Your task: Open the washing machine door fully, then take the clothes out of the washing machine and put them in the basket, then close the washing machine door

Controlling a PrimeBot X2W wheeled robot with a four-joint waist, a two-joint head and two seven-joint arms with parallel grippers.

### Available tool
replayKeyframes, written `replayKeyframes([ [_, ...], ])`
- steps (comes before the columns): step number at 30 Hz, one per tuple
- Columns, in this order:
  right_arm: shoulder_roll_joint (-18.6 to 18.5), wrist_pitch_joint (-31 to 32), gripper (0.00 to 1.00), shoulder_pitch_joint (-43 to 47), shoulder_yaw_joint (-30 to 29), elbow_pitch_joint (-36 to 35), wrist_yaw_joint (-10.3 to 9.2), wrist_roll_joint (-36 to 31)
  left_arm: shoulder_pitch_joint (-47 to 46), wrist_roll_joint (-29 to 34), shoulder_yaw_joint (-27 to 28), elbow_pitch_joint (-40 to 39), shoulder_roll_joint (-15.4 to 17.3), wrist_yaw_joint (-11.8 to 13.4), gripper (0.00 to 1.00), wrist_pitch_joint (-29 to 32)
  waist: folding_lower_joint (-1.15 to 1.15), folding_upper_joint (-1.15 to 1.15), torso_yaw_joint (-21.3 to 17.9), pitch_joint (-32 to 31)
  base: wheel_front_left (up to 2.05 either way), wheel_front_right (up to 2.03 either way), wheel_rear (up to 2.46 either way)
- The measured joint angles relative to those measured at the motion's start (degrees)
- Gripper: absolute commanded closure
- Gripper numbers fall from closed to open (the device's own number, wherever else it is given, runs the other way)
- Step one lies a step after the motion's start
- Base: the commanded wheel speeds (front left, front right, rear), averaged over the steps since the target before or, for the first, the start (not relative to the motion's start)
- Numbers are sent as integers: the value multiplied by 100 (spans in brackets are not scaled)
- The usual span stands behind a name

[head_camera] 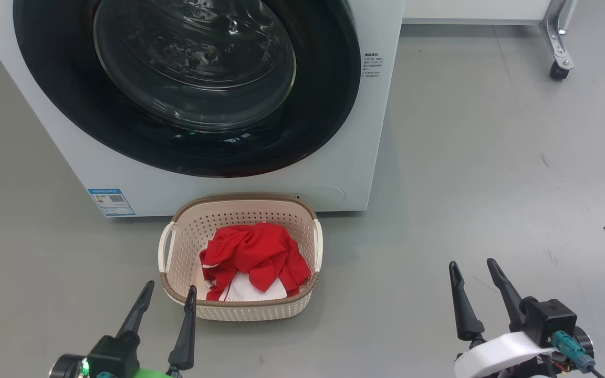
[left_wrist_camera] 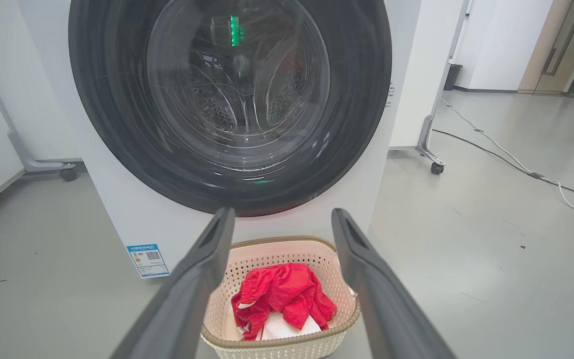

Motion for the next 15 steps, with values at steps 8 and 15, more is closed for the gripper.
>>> replayKeyframes([
  [8, 1, 0, 100, 4, -4, -36, 0, 0, 0, 4, -4, -29, 0, 5, 100, 0, 0, 0, 15, 31, 0, 0, 0],
  [15, 9, 7, 100, 116, 18, 185, 1, 63, 58, -37, -20, 193, -53, 9, 100, 26, 0, 0, 16, 33, 0, 0, 0],
])
